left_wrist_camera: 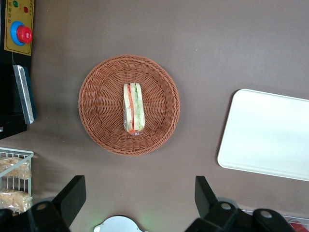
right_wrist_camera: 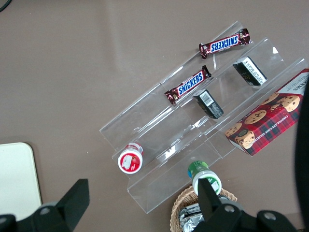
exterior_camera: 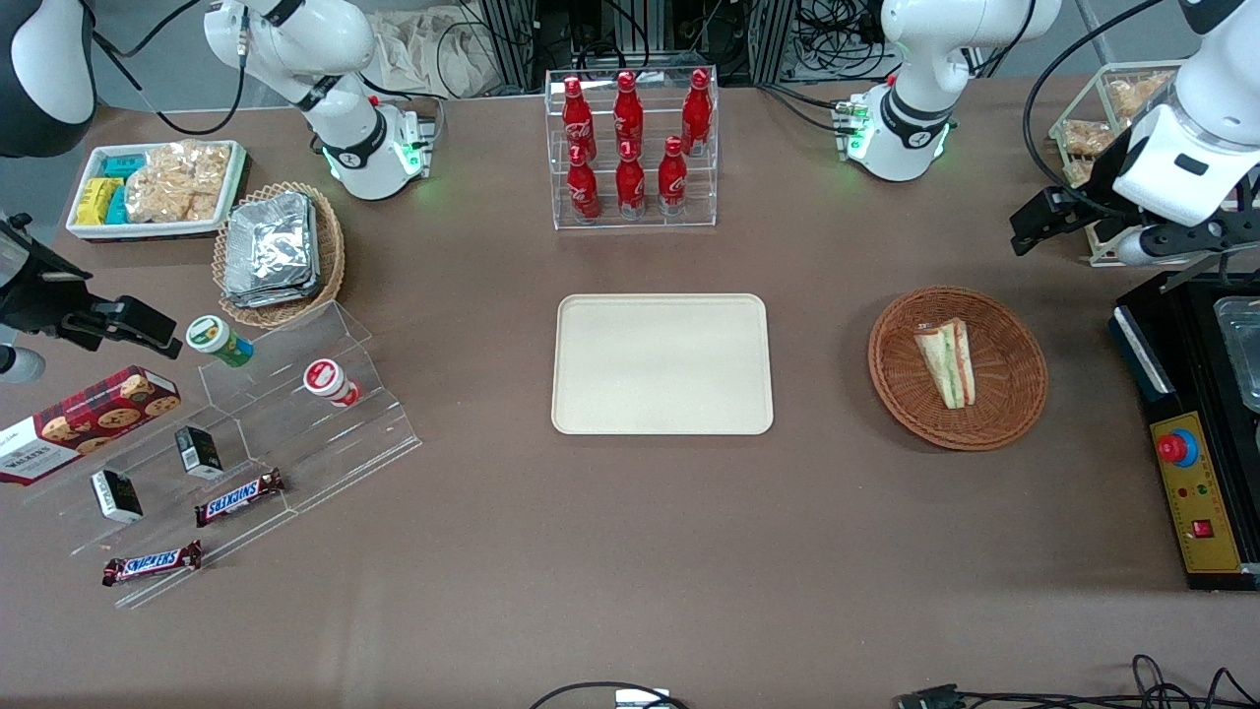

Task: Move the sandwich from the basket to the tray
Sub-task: 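Move the left gripper down over the wrapped sandwich in the wicker basket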

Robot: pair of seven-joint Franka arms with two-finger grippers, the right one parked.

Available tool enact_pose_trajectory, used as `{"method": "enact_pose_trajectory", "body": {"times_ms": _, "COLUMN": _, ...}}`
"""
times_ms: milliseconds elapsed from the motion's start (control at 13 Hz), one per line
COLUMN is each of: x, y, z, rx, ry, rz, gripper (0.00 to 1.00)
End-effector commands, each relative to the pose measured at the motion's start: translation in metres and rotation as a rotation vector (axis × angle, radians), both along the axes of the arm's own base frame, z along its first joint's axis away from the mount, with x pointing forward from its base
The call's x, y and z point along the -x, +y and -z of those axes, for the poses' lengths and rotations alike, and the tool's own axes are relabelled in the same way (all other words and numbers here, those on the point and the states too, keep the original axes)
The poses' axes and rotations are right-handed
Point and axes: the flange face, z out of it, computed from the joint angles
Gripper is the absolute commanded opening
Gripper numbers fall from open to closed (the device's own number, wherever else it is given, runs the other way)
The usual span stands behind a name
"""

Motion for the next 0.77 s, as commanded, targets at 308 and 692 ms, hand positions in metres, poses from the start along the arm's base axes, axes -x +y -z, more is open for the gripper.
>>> {"method": "enact_pose_trajectory", "body": {"times_ms": 308, "x": 0.005, "y": -0.003, "z": 0.012, "rx": -0.032, "ry": 0.040, "rz": -0.003, "gripper": 1.00}}
{"method": "enact_pose_trajectory", "body": {"times_ms": 692, "x": 0.017, "y": 0.009, "z": 0.127, "rx": -0.047, "ry": 0.069, "rz": -0.031, "gripper": 1.00}}
